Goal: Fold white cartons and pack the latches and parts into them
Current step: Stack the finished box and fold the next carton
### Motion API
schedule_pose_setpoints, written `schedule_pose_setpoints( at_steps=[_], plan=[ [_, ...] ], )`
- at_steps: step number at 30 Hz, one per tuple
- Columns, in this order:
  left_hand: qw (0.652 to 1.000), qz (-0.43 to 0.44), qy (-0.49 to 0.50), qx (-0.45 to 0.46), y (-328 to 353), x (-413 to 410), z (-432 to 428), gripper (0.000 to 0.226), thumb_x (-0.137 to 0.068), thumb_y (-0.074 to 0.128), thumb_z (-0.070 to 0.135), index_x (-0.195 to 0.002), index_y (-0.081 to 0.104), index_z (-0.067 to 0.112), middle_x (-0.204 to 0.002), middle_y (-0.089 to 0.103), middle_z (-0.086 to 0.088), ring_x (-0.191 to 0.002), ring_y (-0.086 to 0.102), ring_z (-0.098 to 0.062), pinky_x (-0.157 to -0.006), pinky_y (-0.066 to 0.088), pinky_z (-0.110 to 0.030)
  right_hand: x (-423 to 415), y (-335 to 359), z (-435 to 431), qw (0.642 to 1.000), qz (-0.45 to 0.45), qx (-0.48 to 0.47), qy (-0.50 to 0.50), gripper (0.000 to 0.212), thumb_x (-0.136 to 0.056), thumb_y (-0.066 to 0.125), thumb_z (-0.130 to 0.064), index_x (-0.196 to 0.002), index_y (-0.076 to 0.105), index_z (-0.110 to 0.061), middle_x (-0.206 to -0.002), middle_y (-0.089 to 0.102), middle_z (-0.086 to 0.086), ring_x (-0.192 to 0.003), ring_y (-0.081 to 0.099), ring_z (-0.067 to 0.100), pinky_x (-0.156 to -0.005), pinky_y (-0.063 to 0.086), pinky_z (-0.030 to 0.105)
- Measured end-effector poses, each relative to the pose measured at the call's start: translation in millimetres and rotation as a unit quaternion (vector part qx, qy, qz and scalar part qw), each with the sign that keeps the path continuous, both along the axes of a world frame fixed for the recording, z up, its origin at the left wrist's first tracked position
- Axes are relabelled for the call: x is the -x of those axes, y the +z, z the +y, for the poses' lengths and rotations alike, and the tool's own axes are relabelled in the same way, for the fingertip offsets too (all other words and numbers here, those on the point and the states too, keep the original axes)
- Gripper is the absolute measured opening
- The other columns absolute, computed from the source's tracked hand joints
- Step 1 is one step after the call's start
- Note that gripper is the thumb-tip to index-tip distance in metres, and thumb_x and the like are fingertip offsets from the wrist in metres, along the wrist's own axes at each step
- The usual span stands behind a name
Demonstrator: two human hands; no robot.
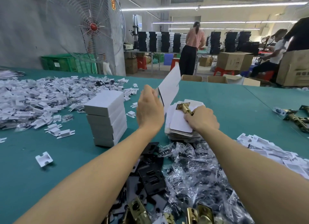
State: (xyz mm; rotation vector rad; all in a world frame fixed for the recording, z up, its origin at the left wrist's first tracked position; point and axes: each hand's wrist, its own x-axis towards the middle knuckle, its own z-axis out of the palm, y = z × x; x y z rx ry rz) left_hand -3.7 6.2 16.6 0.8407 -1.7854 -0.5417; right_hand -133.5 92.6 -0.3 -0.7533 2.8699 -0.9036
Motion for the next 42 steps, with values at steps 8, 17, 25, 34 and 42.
schedule_pose_setpoints(
  at_steps=[8, 17, 25, 34, 42],
  plan=[
    [0.96, -0.066, -0.067, 0.262, -7.4, -34.3, 35.8, 0.008, -0.1, 0.054, 0.008, -0.098, 0.06, 0.002, -0.104, 0.069, -0.009, -0.054, 0.06, -0.032, -0.043, 0.031, -0.03, -30.7, 30.4, 15.6, 0.983, -0.045, 0.174, 0.028, 0.067, -0.101, 0.018, -0.06, -0.101, 0.062, -0.009, -0.12, 0.061, 0.018, -0.113, 0.053, 0.037, -0.095, 0.043, 0.045],
    [0.91, -0.13, -0.215, 0.329, -3.7, -51.4, 75.3, 0.034, -0.092, 0.052, 0.042, -0.096, 0.064, 0.011, -0.121, 0.067, -0.003, -0.093, 0.068, -0.025, -0.067, 0.056, -0.039, -62.9, 46.5, 66.2, 0.902, -0.158, 0.388, 0.104, 0.015, -0.092, 0.053, -0.008, -0.088, 0.067, -0.007, -0.098, 0.073, 0.019, -0.084, 0.066, 0.035, -0.077, 0.056, 0.052],
    [0.953, -0.115, -0.273, -0.068, 10.9, -60.3, 79.3, 0.134, -0.052, 0.08, 0.067, -0.146, -0.015, 0.053, -0.147, 0.026, 0.015, -0.131, 0.041, -0.014, -0.108, 0.041, -0.042, -98.4, 32.8, 115.5, 0.79, -0.357, 0.424, 0.261, 0.021, -0.098, 0.053, -0.009, -0.107, 0.071, -0.005, -0.097, 0.076, 0.014, -0.077, 0.072, 0.016, -0.06, 0.057, 0.025],
    [0.923, -0.225, -0.282, 0.132, 5.3, -94.0, 72.9, 0.146, -0.053, 0.088, 0.048, -0.146, -0.025, 0.052, -0.139, 0.021, 0.015, -0.122, 0.039, -0.013, -0.089, 0.051, -0.041, -122.0, 45.0, 119.0, 0.854, -0.299, 0.369, 0.213, 0.049, -0.098, 0.047, -0.048, -0.079, 0.074, -0.012, -0.07, 0.071, 0.009, -0.064, 0.069, 0.02, -0.056, 0.055, 0.029],
    [0.92, -0.268, -0.242, 0.151, -5.5, -103.3, 71.0, 0.147, -0.046, 0.076, 0.075, -0.151, -0.02, 0.04, -0.145, 0.02, 0.015, -0.128, 0.032, -0.01, -0.099, 0.039, -0.038, -124.6, 37.2, 127.1, 0.865, -0.254, 0.381, 0.206, 0.015, -0.099, 0.055, -0.012, -0.087, 0.064, -0.009, -0.064, 0.068, 0.005, -0.059, 0.067, 0.017, -0.057, 0.06, 0.033]
  ],
)
